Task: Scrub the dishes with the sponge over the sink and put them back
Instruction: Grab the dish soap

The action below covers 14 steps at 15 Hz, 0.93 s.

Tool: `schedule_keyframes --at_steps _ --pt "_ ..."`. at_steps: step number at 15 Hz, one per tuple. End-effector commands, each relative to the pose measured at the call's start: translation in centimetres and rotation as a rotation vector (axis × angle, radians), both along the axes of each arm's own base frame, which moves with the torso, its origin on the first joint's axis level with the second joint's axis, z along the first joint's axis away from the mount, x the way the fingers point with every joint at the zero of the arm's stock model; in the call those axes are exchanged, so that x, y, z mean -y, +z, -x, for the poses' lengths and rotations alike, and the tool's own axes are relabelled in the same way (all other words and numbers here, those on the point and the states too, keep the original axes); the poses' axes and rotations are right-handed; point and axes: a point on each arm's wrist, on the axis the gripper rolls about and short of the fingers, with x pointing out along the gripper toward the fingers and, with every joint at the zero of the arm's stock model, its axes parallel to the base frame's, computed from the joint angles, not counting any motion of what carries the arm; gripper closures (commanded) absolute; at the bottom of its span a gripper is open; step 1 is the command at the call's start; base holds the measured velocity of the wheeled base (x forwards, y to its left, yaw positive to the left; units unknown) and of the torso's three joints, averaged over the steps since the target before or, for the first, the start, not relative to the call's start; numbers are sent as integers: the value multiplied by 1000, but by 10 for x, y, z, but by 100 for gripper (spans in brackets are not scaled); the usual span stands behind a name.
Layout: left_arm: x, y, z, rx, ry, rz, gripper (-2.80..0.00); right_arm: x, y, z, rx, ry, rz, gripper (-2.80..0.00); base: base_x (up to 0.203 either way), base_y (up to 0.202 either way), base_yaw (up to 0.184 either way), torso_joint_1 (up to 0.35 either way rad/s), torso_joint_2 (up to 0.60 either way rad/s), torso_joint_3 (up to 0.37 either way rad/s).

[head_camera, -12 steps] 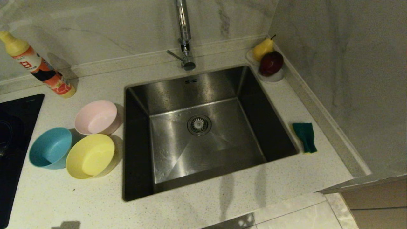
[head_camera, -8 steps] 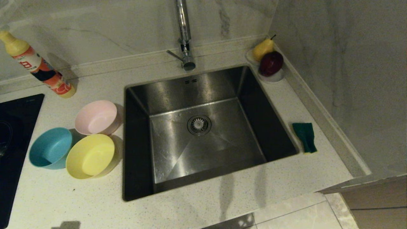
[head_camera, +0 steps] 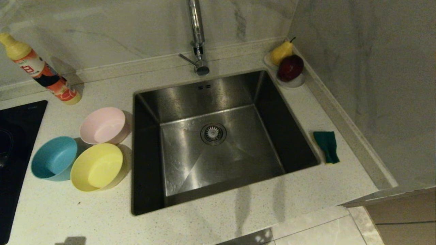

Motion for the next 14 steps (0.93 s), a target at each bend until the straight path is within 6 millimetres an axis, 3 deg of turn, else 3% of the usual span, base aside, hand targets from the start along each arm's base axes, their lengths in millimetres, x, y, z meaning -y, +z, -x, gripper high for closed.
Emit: schedule_keyframes --at_steps 1,10,14 --pt "0 0 0 0 0 1 0 0 0 0 -1 0 0 0 0 0 0 0 0 0" --pt "0 1 0 13 5 5 0 0 0 0 -1 0 -1 0 0 0 0 0 0 0" --pt "-1 46 10 100 26 -3 0 0 0 0 -1 0 -1 0 0 0 0 0 0 0"
